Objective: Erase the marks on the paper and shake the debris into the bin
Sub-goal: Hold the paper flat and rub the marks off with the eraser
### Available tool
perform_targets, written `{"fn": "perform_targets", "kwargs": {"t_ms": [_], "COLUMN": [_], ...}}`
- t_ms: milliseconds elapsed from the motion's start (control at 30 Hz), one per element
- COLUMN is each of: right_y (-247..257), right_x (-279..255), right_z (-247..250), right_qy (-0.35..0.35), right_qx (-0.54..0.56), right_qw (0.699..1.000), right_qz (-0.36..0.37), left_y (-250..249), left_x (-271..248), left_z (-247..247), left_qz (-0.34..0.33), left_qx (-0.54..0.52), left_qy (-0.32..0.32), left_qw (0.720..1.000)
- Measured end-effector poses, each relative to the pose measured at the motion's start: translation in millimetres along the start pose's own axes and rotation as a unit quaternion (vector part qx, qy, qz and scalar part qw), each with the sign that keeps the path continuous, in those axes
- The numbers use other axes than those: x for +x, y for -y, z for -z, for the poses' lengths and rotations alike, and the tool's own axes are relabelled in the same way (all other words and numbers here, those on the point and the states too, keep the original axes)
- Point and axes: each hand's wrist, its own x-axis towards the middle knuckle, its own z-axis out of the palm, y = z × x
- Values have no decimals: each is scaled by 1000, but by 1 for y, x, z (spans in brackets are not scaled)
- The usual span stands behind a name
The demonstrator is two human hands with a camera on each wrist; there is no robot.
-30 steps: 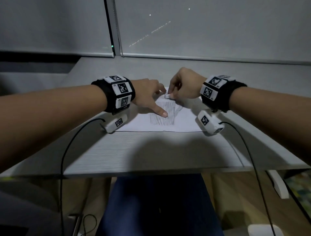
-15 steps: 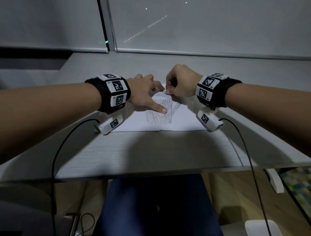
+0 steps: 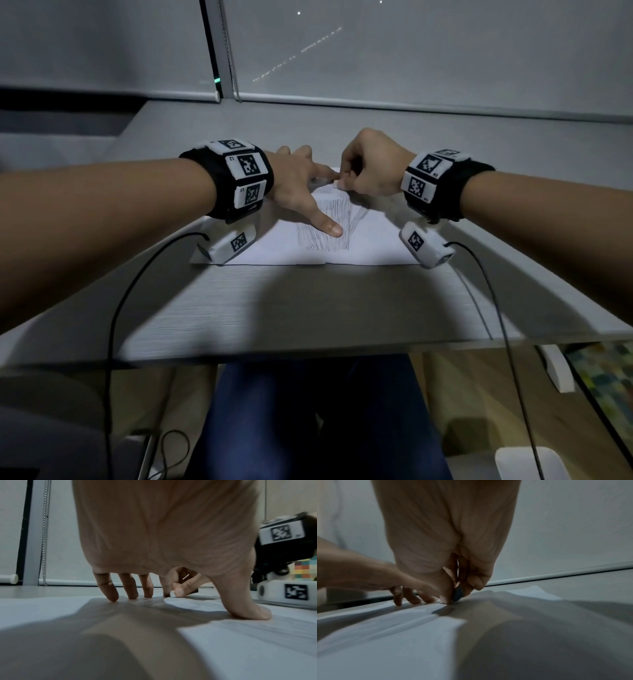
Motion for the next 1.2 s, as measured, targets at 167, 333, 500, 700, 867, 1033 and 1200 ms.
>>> {"fn": "perform_targets", "kwargs": {"t_ms": [167, 333, 500, 700, 867, 1033, 1200], "right_y": [5, 4, -2, 0, -10, 0, -8], "right_x": [-6, -8, 0, -16, -4, -21, -14], "right_z": [-3, 0, -4, 1, -2, -2, 9], "right_qy": [1, 25, -28, 46, -26, 23, 36], "right_qx": [-2, 13, 1, 30, 1, 5, 7], "right_qw": [1000, 999, 1000, 997, 1000, 998, 999], "right_qz": [14, 22, 1, 47, 7, 50, 29], "left_y": [-5, -10, -13, -17, -21, -26, -33], "left_x": [-1, -2, -5, -2, -3, -4, -6], "left_z": [2, 4, 6, 8, 12, 16, 20], "left_qz": [11, 20, 30, 33, 42, 61, 60], "left_qx": [-1, 2, 2, 20, 23, 17, 29], "left_qy": [8, 14, 19, 19, 40, 60, 55], "left_qw": [1000, 1000, 999, 999, 998, 996, 996]}}
